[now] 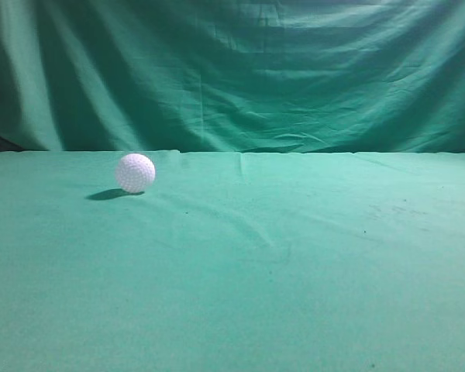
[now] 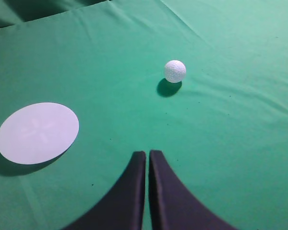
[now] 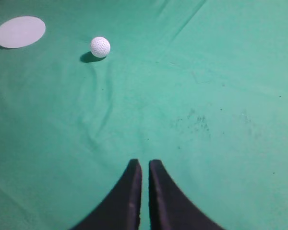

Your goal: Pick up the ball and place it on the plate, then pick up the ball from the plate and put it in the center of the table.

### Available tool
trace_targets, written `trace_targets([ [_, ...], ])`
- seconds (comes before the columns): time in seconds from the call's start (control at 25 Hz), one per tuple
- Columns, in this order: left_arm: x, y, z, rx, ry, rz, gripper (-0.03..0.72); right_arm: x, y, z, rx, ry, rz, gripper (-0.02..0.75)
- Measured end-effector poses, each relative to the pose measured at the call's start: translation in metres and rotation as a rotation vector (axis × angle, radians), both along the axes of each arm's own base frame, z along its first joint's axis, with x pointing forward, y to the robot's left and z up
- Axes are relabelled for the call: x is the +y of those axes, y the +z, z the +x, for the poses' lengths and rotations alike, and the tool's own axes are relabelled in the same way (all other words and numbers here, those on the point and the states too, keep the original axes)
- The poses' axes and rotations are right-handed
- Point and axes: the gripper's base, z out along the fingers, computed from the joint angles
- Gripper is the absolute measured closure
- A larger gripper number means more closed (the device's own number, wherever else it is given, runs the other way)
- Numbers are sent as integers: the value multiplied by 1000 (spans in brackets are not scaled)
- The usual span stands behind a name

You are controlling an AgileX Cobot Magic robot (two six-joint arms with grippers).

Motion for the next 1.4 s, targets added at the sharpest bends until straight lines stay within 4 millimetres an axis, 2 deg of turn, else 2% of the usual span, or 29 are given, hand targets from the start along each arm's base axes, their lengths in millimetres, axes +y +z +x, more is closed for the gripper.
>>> trace_targets([
  [0.36, 0, 0, 0, 0, 0, 0, 688, -13, 3, 6, -194, -138, -10, 689],
  [0.64, 0, 0, 0, 0, 0, 0, 688, -31, -37, -3, -305, -395, 100, 689],
  [0.84, 0, 0, 0, 0, 0, 0, 688, -39, -65, -3, -282, -520, 73, 689],
  [1.08, 0, 0, 0, -2, 1, 0, 688, -44, -67, -6, -293, -613, 68, 689],
  [1.4, 0, 0, 0, -2, 1, 0, 688, -45, -73, -8, -236, -606, 2, 689],
])
